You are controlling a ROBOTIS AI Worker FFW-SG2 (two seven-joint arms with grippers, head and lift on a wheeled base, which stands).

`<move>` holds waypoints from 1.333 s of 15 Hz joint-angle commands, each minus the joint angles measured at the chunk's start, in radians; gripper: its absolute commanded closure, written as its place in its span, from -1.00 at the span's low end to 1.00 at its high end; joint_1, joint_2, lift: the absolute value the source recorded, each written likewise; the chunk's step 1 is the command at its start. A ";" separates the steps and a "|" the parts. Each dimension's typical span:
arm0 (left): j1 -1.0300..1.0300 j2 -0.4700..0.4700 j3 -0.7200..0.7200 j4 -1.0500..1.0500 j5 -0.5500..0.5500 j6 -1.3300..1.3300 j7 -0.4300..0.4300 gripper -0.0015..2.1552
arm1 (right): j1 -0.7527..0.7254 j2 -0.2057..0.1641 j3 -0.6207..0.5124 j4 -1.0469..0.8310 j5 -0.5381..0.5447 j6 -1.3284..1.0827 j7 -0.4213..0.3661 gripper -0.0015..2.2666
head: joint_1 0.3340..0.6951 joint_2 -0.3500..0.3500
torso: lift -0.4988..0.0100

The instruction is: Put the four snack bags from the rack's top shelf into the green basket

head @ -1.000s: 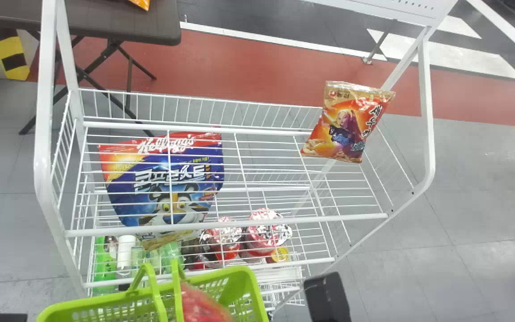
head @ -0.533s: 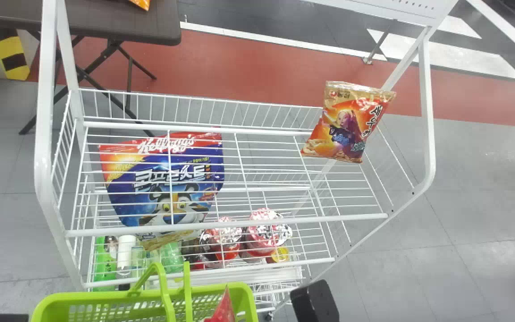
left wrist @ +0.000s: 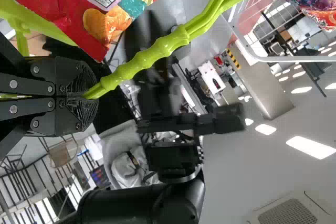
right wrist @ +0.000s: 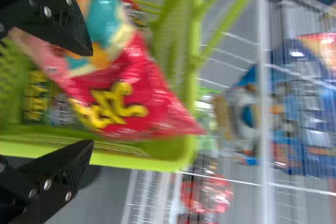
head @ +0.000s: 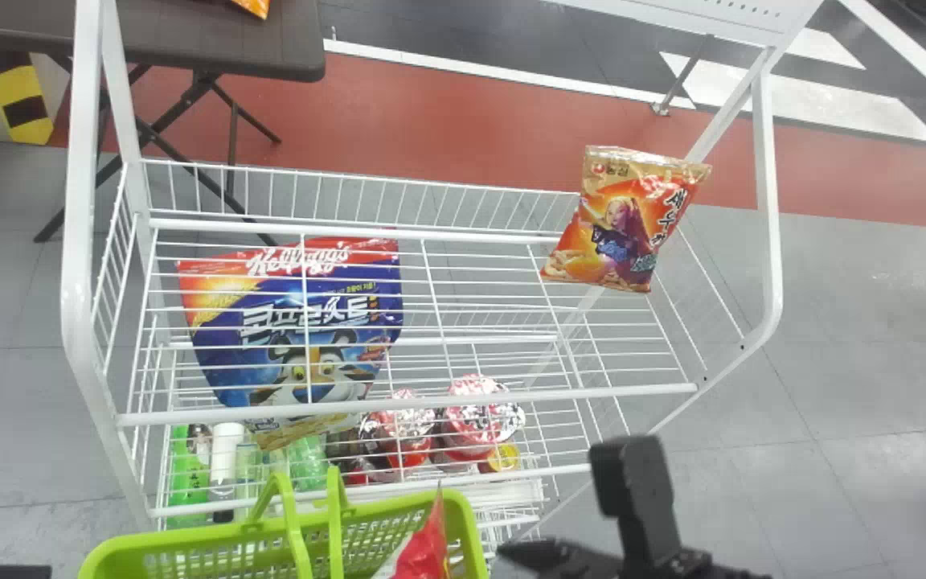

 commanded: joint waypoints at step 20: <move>-0.037 0.015 -0.015 0.004 -0.008 0.040 0.003 0.63 | -0.724 0.048 -0.295 1.025 0.235 -1.105 -0.141 -0.94 | 1.00 -1.00 | 0.96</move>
